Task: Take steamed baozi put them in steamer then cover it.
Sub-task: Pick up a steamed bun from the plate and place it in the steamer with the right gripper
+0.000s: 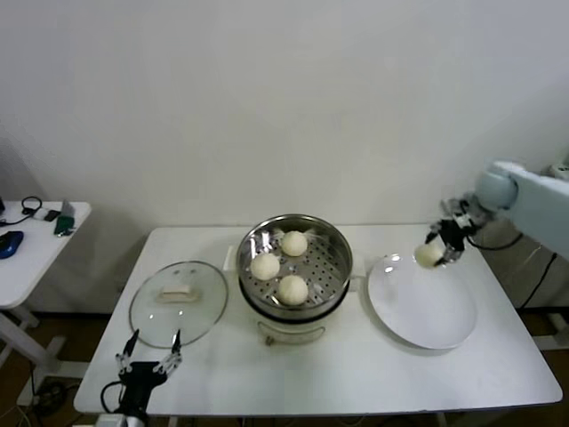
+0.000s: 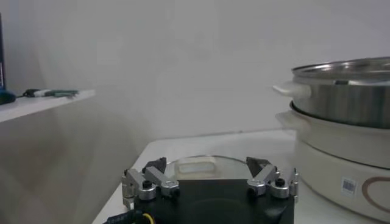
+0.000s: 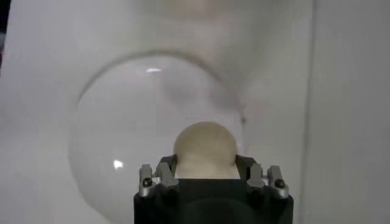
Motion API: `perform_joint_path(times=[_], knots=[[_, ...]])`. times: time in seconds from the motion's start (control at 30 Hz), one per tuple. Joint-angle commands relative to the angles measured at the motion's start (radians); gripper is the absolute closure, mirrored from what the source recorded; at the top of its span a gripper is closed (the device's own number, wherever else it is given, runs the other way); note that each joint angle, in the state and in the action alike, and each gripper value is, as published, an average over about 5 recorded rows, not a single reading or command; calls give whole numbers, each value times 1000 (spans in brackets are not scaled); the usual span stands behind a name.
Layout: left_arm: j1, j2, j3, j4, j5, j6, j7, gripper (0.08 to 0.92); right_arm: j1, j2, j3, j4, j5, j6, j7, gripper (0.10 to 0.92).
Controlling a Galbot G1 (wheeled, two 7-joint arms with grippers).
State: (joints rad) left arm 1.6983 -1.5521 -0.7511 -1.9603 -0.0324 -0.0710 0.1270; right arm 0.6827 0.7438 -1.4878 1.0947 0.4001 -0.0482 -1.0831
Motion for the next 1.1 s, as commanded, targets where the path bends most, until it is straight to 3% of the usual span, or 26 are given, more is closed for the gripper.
perform_joint_path(times=[0.03, 0.23, 0.53, 0.8, 1.1], knots=[[-2, 7, 2, -5, -14, 0, -2, 177, 488, 181, -230, 263, 429, -154, 34, 372], [-6, 12, -5, -10, -35, 2, -4, 177, 386, 275, -161, 350, 445, -228, 122, 372], [-15, 16, -20, -13, -40, 9, -1, 177, 174, 361, -132, 311, 294, -248, 186, 372], [-11, 20, -23, -11, -44, 8, -1, 177, 58, 369, -133, 247, 176, -247, 202, 372], [-8, 22, -20, -8, -45, 7, 0, 177, 13, 347, -131, 255, 143, -248, 204, 372]])
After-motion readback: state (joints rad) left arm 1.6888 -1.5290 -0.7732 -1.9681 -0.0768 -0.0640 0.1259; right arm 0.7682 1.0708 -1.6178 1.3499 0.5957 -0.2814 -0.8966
